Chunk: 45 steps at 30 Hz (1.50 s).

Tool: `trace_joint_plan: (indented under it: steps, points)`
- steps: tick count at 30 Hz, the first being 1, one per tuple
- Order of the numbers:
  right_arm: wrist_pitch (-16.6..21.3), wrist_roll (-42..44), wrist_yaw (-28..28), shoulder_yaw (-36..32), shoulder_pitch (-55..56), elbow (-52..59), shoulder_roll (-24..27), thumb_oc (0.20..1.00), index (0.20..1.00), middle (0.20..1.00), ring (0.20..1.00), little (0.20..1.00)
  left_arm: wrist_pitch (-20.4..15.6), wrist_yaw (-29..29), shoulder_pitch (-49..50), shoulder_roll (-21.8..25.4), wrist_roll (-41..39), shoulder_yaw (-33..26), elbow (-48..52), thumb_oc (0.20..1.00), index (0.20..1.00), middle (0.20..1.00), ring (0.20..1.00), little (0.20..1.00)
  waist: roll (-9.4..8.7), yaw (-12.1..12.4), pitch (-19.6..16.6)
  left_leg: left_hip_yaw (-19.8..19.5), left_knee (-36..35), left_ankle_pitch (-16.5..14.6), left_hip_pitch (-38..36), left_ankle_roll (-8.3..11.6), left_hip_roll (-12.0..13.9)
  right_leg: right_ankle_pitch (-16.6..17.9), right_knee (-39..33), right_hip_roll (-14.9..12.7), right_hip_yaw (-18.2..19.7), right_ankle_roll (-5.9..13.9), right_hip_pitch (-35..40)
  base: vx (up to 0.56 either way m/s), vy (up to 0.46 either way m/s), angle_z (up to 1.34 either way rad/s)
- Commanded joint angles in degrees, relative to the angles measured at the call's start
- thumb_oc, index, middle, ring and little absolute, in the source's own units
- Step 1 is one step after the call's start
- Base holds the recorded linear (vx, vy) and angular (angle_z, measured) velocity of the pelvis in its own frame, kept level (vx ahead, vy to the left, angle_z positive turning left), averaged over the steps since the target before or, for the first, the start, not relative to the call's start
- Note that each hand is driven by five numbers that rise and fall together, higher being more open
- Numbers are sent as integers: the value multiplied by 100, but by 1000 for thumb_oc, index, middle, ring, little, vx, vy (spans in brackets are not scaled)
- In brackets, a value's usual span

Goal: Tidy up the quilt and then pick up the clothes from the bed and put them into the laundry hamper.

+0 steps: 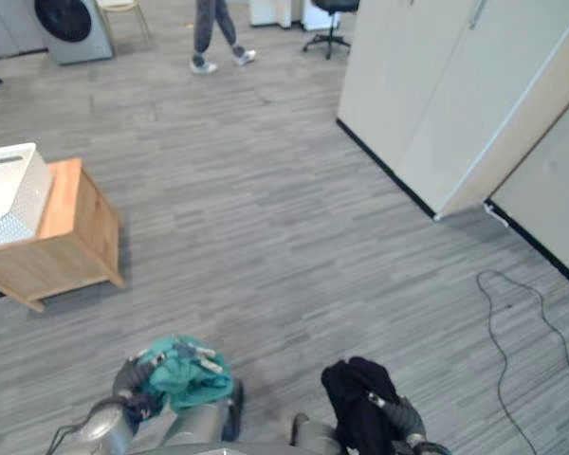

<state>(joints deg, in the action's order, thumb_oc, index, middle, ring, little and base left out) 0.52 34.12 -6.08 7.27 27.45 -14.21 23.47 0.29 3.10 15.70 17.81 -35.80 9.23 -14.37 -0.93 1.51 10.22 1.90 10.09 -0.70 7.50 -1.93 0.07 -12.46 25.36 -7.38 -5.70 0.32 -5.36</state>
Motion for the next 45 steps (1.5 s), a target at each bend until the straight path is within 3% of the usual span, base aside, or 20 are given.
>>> trace_joint_plan:
  steps: [1,3,5,6,8,10,14,18,22,24,26,27,29,31,33,35,37,40,43,45]
  points:
    - [79,74,180,8,-133,676,-159,200,200,200,200,200,-128,151,-91,417,122,4,441,200,200,200,200,200,-40,145,-77,22,-390,499,289,-267,-329,2050,2038,-837,130,729,443,348,407,19]
    - [4,44,220,67,-46,854,-171,200,200,200,200,200,-110,244,-63,418,108,-11,524,200,200,200,200,200,10,176,-62,125,-389,351,97,-331,-342,2422,2603,-1247,64,779,-65,243,290,19]
    - [39,-12,228,131,-61,833,-205,200,200,200,200,200,-104,283,-80,410,81,-36,582,200,200,200,200,200,46,178,-13,214,-396,268,-27,-328,-312,2485,2625,-1353,70,765,-313,235,73,-19]
    - [54,-44,332,178,-169,736,-310,200,200,200,200,200,-95,322,-102,432,28,-57,638,200,200,200,200,200,48,101,109,155,-410,230,-266,-225,-262,2222,1526,-919,23,639,-460,279,-70,-6]
    - [55,-7,371,170,-201,736,-313,200,200,200,200,200,-120,338,-123,458,27,-16,596,200,200,200,200,200,3,50,138,65,-405,209,-329,-172,-264,2186,907,-759,-71,645,-444,298,-121,2]
    - [171,105,313,197,-318,598,-257,200,200,200,200,200,-265,475,-213,476,-17,129,414,200,200,200,200,200,-248,-78,235,-16,-350,-24,-531,-57,-338,2132,-953,-576,-294,708,-438,381,-198,12]
    - [133,165,219,181,-397,609,-139,200,200,200,200,200,-265,515,-229,508,-117,79,383,200,200,200,200,200,-441,-343,332,-200,-351,-496,-992,-37,-358,2390,-2590,-250,-22,912,-558,412,-115,40]
    - [20,146,143,106,-329,650,-201,200,200,200,200,200,-200,387,-88,516,-89,-57,426,200,200,200,200,200,-510,-455,265,-185,-235,-812,-1305,10,-170,2420,-2785,-215,32,1006,-535,411,-102,34]
    - [-66,187,91,13,-191,609,-246,200,200,200,200,200,-48,280,-14,495,-54,-86,458,200,200,200,200,200,-513,-650,98,-323,228,-1136,-1389,134,94,2242,-2271,-245,510,966,-507,543,-200,38]
    - [-95,190,67,40,-191,683,-199,200,200,200,200,200,11,218,44,500,-67,-122,552,200,200,200,200,200,-488,-705,57,-263,580,-902,-1523,234,333,2215,-2015,-238,386,883,-514,462,-150,71]
    - [-152,87,-38,25,-206,708,-119,200,200,200,200,200,-11,250,83,493,-112,-128,604,200,200,200,200,200,-401,-766,-44,-191,1124,-202,-1524,392,627,2060,-1927,-74,176,632,-450,452,-158,39]
    - [-185,-39,-97,29,-304,636,-50,200,200,200,200,200,-24,328,75,425,-144,-171,585,200,200,200,200,200,-390,-732,-103,-302,2126,198,-1252,435,593,1924,-1920,54,93,405,-342,384,-184,15]
    - [-147,-26,-8,72,-531,497,92,200,200,200,200,200,24,314,46,314,-100,-199,591,200,200,200,200,200,-439,-567,15,-370,3695,539,-313,429,386,1773,-1891,164,109,132,-70,333,-171,16]
    - [-97,32,58,44,-740,366,178,200,200,200,200,200,-4,260,23,256,-44,-144,529,200,200,200,200,200,-476,-473,118,-227,4103,691,434,424,371,1689,-1869,164,66,26,185,302,-56,-24]
    - [-122,-8,74,-5,-853,268,189,200,200,200,200,200,-141,244,51,251,-153,-111,358,200,200,200,200,200,-405,-422,146,-59,3480,729,456,423,519,1574,-1837,191,-5,51,420,365,89,-43]
    - [-211,-72,117,-69,-782,309,202,200,200,200,200,200,-129,188,154,297,-251,-204,352,200,200,200,200,200,-285,-287,141,-103,2056,981,357,433,435,1353,-1800,278,103,131,666,434,207,1]
    - [-221,-39,149,-94,-690,353,205,200,200,200,200,200,-80,91,209,329,-234,-234,404,200,200,200,200,200,-215,-215,150,-180,1252,1100,297,488,383,1256,-1852,350,176,181,838,373,165,-15]
    - [-58,35,118,-97,-466,344,172,200,200,200,200,200,-102,-25,360,292,-127,-170,582,200,200,200,200,200,-70,36,91,-322,-960,1271,142,614,238,1141,-2110,484,216,337,1251,428,169,-7]
    - [62,38,4,-170,-300,354,195,200,200,200,200,200,-276,-19,344,260,-128,-76,521,200,200,200,200,200,-60,91,19,68,-1509,1295,392,592,220,936,-2188,523,268,369,1608,430,191,-26]
    - [161,100,32,-184,-259,331,243,200,200,200,200,200,-288,-114,217,302,-164,-44,434,200,200,200,200,200,-38,45,-30,399,-1507,1102,469,495,276,641,-2011,477,291,365,1740,352,211,-22]
